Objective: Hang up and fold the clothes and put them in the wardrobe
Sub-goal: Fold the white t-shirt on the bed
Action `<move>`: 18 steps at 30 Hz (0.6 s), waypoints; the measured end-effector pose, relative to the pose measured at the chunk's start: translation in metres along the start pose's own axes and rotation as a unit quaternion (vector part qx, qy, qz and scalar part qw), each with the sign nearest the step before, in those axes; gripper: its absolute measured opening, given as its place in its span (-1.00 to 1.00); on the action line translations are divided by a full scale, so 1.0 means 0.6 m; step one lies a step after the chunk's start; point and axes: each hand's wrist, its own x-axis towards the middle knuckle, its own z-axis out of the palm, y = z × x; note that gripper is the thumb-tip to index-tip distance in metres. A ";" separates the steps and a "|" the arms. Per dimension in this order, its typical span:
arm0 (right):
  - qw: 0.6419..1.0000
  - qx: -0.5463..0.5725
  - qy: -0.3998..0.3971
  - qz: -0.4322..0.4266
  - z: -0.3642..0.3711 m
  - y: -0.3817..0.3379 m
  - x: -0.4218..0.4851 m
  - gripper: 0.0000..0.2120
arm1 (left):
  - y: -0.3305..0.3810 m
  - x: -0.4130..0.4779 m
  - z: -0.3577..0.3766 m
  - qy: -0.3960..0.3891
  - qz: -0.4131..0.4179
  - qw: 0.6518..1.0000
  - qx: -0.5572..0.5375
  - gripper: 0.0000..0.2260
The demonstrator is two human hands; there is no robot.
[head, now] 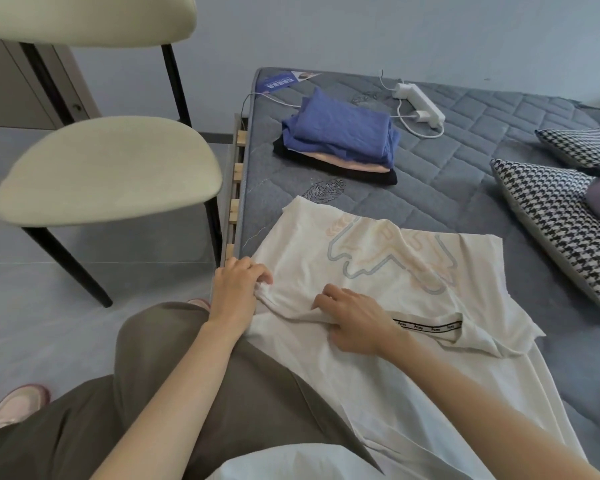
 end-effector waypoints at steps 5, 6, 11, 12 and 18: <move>0.980 0.168 -0.083 0.066 -0.045 0.018 0.004 -0.76 | 0.003 0.007 0.002 0.040 -0.057 0.997 -0.038 -0.66; 0.974 0.198 -0.072 0.086 -0.050 0.022 0.005 -0.77 | 0.005 0.011 0.002 0.052 -0.068 0.995 -0.056 -0.68; 0.955 0.261 -0.003 0.143 -0.052 0.043 0.016 -0.81 | 0.016 0.045 0.004 0.061 -0.091 0.988 -0.110 -0.73; 0.956 0.249 0.009 0.153 -0.051 0.049 0.019 -0.81 | 0.018 0.055 0.004 0.051 -0.091 0.987 -0.121 -0.73; 0.938 0.228 0.177 0.190 -0.038 0.091 0.064 -0.78 | 0.037 0.137 0.022 -0.053 -0.105 0.981 -0.153 -0.64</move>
